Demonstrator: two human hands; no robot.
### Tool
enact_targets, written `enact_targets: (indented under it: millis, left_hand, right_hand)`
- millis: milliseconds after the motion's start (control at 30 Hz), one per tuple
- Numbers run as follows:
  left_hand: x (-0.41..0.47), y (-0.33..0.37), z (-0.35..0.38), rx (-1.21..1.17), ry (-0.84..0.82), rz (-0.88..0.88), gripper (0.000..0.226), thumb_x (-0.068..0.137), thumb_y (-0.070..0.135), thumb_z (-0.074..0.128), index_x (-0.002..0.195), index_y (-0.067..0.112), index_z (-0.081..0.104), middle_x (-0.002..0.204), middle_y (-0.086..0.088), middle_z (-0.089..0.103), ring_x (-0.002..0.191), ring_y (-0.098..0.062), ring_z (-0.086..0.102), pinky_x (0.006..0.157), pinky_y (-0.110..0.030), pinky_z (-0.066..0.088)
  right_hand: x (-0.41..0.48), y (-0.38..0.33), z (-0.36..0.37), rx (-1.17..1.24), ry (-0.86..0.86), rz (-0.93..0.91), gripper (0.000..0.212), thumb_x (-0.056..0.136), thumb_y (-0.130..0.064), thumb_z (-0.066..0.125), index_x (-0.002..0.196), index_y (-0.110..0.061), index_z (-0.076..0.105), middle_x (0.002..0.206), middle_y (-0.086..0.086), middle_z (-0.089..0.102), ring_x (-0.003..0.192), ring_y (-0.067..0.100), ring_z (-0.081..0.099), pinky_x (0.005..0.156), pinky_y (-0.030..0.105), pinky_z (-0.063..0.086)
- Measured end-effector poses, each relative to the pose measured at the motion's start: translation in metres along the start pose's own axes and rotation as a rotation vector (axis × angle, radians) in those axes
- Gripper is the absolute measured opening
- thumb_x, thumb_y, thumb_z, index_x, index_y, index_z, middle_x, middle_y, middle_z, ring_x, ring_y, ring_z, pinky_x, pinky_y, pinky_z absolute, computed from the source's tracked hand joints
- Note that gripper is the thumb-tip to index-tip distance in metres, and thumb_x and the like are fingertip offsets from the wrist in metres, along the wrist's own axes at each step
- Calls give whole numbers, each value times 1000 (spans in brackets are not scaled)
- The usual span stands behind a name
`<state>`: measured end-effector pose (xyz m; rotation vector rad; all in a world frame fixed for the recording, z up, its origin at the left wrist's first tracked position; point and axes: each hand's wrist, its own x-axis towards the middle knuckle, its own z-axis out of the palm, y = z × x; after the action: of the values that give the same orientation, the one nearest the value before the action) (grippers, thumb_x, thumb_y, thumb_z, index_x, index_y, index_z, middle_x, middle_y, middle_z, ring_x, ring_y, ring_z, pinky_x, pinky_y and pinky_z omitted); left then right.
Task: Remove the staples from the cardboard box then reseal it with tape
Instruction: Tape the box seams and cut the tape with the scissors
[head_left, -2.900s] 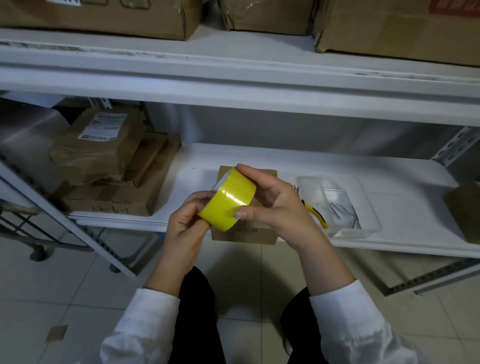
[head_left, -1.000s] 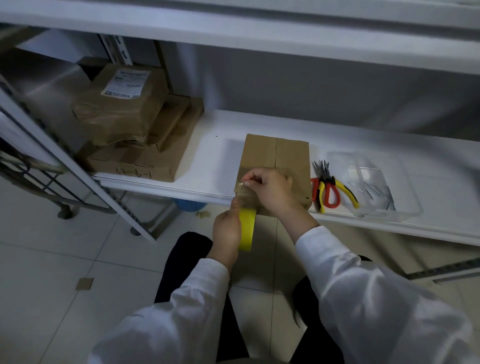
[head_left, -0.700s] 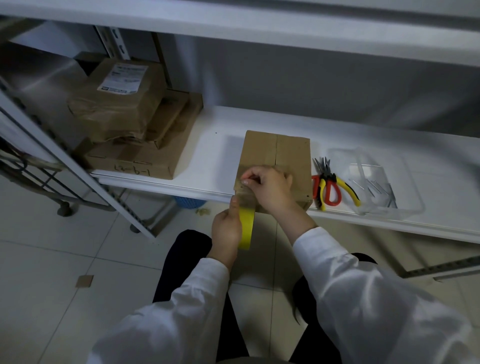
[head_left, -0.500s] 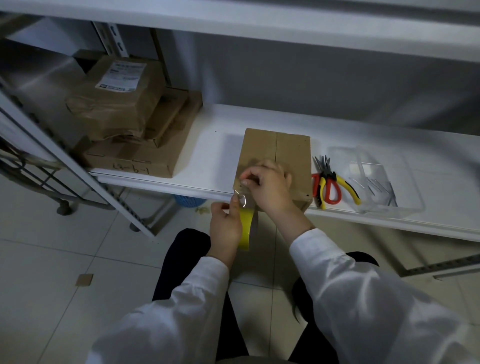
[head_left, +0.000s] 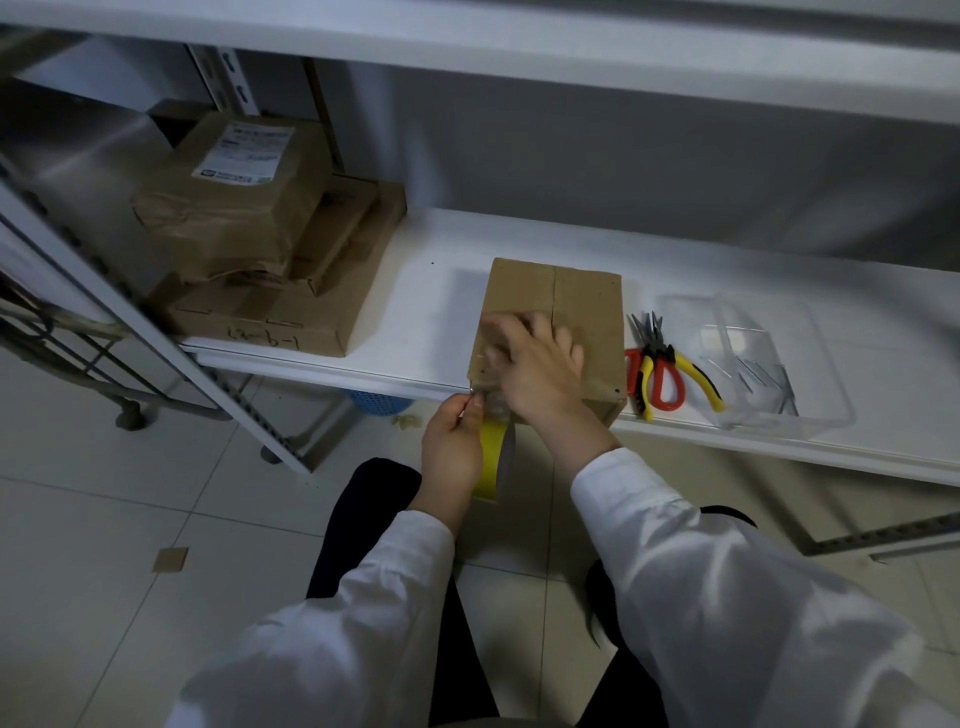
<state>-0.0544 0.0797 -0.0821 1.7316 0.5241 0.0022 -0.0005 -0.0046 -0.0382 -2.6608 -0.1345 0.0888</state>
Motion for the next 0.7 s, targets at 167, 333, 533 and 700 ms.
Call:
enact_targets:
  millis: [167,333,533,700]
  left_hand:
    - [5,1,2,-39,-10,-6,18,98,18,44,89,13,58,92,-4,59,88,-15,51,69,-22,35]
    - [8,3,4,-91,-11,-16,21,98,15,43,104,7,62,99,-3,58,94,-15,51,78,-22,37]
    - [16,3,6,-83,-39,-78,9,96,13,48,97,11,57,98,-4,54,94,-16,48,67,-8,33]
    - [26,-2,7,-125,-77,-150,19,94,14,51,77,15,58,100,-9,59,98,-22,53,89,-30,39]
  right_hand:
    - [-5,11,-7,-59,-17,-81,40,99,-41,33,137,-33,44,145,-8,38,132,19,30,104,34,21]
    - [-11,18,2,-271,-110,-153,64,94,-59,26,150,-30,15,159,-8,9,147,19,5,118,41,2]
    - [-6,18,7,-355,-119,-167,63,96,-55,23,151,-27,10,160,-6,6,148,20,3,118,41,2]
    - [-3,24,2,-386,-184,-218,63,98,-50,22,151,-24,2,160,-4,-1,148,20,0,118,39,3]
